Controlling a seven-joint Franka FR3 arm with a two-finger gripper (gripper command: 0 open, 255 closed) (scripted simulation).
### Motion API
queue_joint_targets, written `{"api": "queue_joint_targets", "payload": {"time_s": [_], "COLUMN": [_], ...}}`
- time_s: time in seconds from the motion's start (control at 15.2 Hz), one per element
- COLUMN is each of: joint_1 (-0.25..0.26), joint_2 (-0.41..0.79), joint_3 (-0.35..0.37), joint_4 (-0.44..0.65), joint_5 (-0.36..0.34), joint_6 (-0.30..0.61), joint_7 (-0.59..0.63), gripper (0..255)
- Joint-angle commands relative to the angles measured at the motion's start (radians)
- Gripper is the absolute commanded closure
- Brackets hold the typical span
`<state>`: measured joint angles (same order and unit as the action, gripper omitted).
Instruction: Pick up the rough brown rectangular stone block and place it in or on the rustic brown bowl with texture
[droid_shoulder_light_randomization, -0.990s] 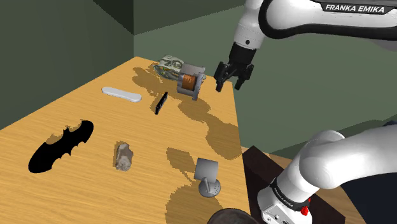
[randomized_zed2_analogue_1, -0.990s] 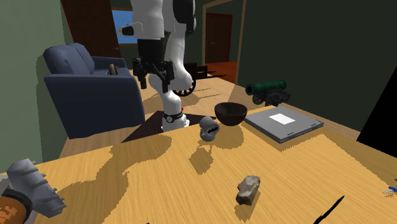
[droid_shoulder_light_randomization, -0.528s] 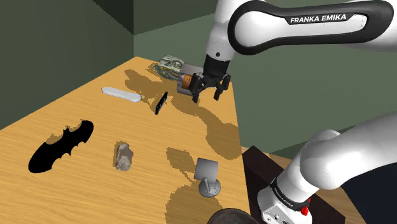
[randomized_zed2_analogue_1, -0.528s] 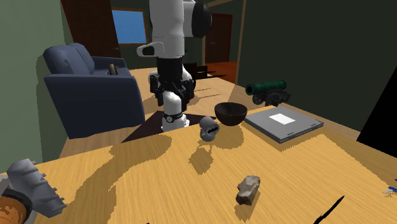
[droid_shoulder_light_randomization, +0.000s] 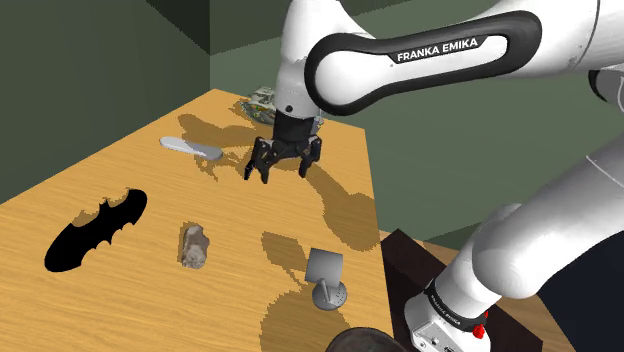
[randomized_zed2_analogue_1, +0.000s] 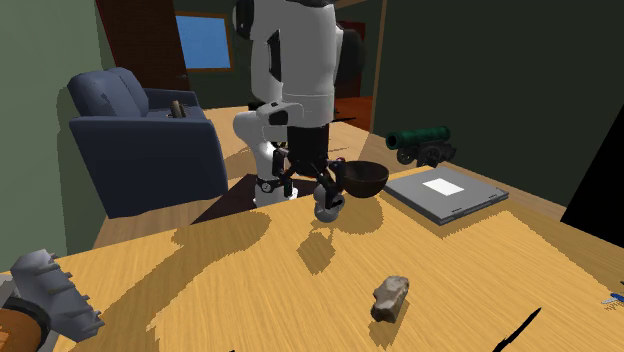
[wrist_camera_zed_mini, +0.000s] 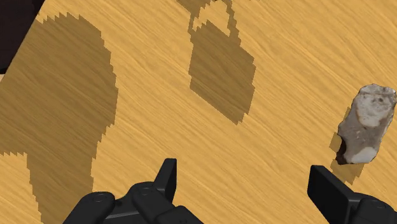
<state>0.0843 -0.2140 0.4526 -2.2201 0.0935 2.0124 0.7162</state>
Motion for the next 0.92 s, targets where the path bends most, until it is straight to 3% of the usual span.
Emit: {"api": "queue_joint_targets", "payload": {"time_s": [0.0,0.4,0.86], "joint_1": [0.005,0.047,0.162], "joint_2": [0.076,0.314,0.603], "joint_3": [0.031,0.091,0.085], "joint_4": [0.037,0.184,0.421], "joint_5": [-0.024,-0.136,-0.279], "joint_6": [0.03,0.08,0.079], "joint_7": [0.055,0.224,0.392], "gripper": [0,0,0]}}
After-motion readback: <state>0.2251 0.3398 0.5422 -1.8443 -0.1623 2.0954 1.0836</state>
